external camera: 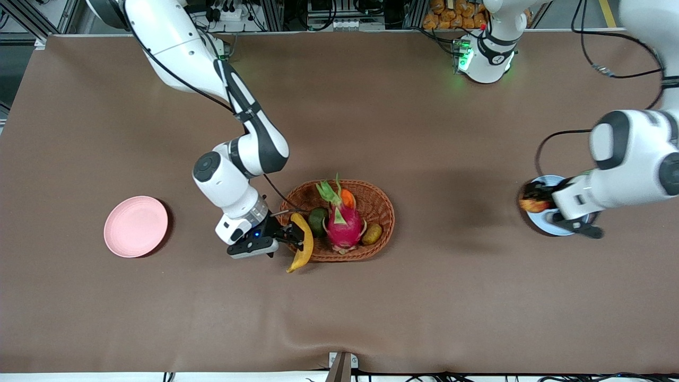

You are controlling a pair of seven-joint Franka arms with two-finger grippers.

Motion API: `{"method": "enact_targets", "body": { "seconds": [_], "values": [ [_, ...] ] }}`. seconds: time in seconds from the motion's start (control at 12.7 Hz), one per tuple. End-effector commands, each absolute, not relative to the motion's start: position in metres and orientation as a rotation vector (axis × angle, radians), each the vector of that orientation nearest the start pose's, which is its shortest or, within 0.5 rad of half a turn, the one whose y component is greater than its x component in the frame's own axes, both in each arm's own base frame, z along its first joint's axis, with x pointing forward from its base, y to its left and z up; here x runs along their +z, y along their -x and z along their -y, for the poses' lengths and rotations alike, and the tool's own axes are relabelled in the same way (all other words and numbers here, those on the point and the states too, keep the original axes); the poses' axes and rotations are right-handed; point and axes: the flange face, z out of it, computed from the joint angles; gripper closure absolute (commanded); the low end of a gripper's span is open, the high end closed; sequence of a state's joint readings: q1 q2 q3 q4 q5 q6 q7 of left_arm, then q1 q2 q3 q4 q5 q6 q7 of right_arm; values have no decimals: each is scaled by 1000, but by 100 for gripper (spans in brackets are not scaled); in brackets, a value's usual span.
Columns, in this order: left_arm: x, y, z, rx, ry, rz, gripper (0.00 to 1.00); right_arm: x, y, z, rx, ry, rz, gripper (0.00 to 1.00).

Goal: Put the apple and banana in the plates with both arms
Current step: 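Carry the apple onto the blue plate while the right gripper grasps the banana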

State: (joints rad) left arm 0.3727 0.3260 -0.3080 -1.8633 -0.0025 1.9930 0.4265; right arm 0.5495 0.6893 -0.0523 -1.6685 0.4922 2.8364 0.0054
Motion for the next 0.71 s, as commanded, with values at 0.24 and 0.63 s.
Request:
{"method": "enact_targets", "body": {
  "seconds": [0.24, 0.63],
  "values": [
    [262, -582, -143, 170, 3237, -770, 77, 235, -629, -356, -552, 2716, 32, 0],
    [229, -576, -176, 119, 3241, -853, 74, 233, -630, -357, -564, 2714, 27, 0]
  ]
}}
